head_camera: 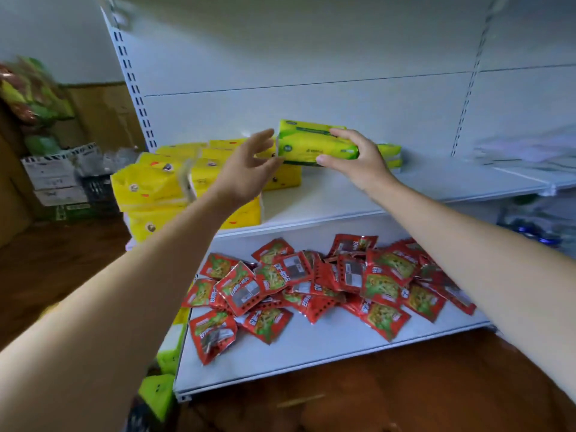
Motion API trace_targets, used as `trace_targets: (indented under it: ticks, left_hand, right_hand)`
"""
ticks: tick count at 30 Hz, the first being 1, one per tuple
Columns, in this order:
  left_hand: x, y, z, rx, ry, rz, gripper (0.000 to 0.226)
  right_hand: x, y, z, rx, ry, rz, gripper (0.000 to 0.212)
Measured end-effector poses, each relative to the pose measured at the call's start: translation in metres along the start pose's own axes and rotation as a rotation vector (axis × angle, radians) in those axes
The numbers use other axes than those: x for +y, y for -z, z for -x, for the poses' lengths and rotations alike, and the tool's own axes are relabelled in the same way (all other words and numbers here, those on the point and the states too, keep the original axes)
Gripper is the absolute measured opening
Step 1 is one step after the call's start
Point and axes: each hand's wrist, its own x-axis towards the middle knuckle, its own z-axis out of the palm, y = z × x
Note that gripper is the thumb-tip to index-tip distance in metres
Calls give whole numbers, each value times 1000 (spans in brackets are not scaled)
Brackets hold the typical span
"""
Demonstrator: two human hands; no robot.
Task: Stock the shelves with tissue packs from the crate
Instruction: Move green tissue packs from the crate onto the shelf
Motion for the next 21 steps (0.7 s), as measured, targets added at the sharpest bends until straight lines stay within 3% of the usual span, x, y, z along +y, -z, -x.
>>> trace_targets:
  ticks: [5,12,17,21]
  left_hand:
    - [-15,-84,-35,-167,46,-145,56]
    - [-48,-160,-64,-442,69,-603,61]
    - [-65,-189,-86,-514,79,-761,57]
    - [-74,-196,-106,-445,82,-733,58]
  right_hand:
    - [67,73,-12,15,-97,70,56]
    - [146,142,-33,-23,-194,226,62]
    - [184,150,-56,-70,-246,235,62]
    - [200,144,-73,-119,-253,222,58]
